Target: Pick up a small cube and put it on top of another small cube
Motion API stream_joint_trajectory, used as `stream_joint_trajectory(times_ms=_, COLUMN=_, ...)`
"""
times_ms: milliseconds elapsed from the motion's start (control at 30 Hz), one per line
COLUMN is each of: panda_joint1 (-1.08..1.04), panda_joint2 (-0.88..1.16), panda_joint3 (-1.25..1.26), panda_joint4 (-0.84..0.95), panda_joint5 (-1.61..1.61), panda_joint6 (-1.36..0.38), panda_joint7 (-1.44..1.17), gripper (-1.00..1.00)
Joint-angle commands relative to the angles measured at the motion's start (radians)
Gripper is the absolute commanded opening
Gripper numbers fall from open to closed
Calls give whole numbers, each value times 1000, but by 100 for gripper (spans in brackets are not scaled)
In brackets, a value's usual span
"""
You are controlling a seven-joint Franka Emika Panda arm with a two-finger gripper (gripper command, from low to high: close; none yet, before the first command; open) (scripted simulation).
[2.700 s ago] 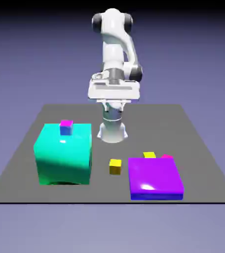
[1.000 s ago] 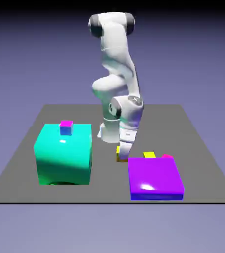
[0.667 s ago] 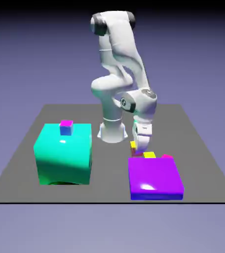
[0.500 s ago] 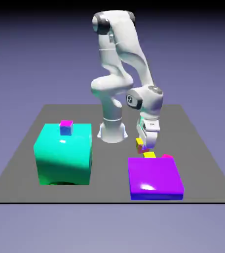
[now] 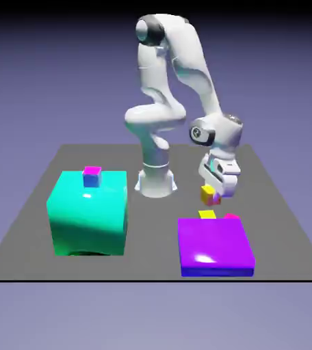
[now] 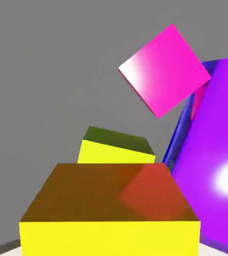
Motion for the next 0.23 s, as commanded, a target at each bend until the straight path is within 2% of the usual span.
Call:
stream_joint_trajectory(times_ms=0, panda_joint1=1, panda_joint2=31, panda_joint3=-15, panda_joint4=2, panda_joint5=-44, panda_joint6=26, panda_joint7=31, gripper=-100)
stream_joint_trajectory(times_ms=100, panda_joint1=4, panda_joint2=120, panda_joint3=-57, panda_joint4=6, panda_joint5=-168, panda_joint6=98, panda_joint7=120, gripper=-100)
stream_joint_trajectory(times_ms=133, panda_joint1=4, panda_joint2=120, panda_joint3=-57, panda_joint4=6, panda_joint5=-168, panda_joint6=98, panda_joint7=120, gripper=100)
stream_joint_trajectory(times_ms=200, panda_joint1=3, panda_joint2=89, panda_joint3=-42, panda_joint4=5, panda_joint5=-124, panda_joint6=72, panda_joint7=89, gripper=100)
